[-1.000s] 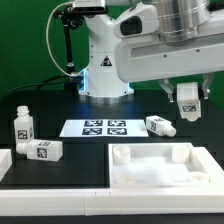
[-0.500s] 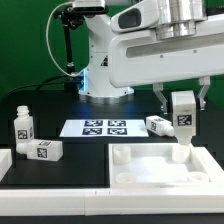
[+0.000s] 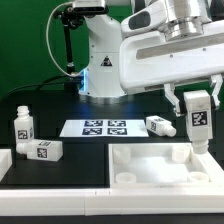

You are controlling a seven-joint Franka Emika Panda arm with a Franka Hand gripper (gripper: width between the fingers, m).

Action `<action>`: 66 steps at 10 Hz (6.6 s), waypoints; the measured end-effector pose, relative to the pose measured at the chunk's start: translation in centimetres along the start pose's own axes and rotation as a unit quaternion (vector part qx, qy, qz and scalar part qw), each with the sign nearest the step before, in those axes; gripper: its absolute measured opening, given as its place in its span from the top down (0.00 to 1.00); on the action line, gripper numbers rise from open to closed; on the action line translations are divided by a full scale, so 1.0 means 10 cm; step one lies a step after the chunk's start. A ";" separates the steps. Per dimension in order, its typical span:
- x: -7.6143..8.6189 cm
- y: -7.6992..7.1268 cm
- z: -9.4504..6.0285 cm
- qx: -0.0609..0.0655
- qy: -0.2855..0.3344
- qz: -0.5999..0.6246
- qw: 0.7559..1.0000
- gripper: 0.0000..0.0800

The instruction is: Assemble one leg

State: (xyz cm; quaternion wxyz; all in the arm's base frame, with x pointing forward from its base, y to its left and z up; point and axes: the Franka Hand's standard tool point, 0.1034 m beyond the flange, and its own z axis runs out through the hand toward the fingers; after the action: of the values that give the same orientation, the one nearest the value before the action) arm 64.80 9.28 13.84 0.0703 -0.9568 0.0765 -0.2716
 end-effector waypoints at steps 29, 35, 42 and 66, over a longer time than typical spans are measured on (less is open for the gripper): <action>-0.55 -0.04 0.48 -0.020 0.007 -0.107 0.994 0.64; -0.38 -0.17 0.40 -0.019 -0.084 -0.090 0.992 0.25; -0.41 -0.01 0.48 -0.039 -0.268 -0.048 0.961 0.19; -0.44 -0.11 0.50 -0.090 -0.239 0.151 0.955 0.19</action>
Offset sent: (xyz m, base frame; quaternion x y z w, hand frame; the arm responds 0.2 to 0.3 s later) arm -0.0023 0.0050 -0.0091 -0.0705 0.0432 -0.1303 0.9880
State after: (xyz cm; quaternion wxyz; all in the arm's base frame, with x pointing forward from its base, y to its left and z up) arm 63.82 11.66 7.61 0.0407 -0.9734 0.2252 -0.0137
